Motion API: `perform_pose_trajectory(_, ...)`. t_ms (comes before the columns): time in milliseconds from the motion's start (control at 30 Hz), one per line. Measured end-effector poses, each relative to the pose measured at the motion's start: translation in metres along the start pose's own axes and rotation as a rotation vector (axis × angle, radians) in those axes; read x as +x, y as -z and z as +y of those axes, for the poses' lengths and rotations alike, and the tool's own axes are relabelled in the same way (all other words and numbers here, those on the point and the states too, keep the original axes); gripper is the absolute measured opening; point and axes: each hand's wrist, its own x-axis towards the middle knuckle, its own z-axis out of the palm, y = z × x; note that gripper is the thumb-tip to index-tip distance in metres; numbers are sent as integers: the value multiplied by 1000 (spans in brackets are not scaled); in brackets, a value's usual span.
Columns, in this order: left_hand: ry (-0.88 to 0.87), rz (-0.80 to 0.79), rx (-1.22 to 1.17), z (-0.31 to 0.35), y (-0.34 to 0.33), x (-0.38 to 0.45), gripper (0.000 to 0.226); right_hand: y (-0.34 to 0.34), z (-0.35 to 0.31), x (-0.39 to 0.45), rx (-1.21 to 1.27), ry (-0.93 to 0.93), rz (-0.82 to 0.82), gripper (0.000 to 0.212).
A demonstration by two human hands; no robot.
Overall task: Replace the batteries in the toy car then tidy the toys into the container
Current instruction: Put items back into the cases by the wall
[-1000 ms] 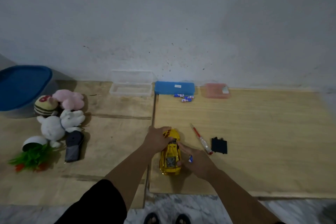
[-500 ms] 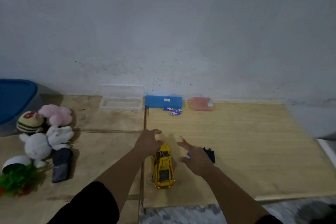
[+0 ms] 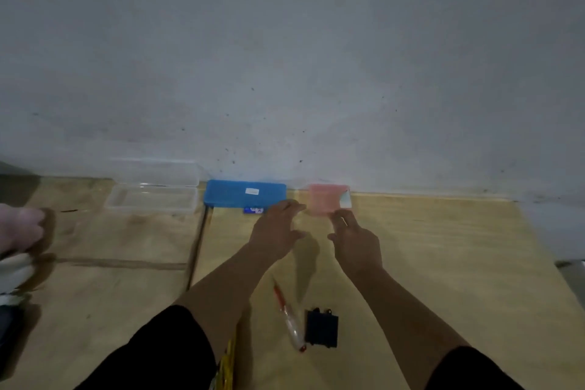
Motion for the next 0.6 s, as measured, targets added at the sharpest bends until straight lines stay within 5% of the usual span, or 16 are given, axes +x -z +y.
perform_pose_trajectory(233, 16, -53, 245, 9, -45, 73, 66, -29, 40, 52, 9, 131, -122, 55)
perform_pose_trajectory(600, 93, 57, 273, 13, -64, 88, 67, -59, 60, 86, -149, 352, -8, 65)
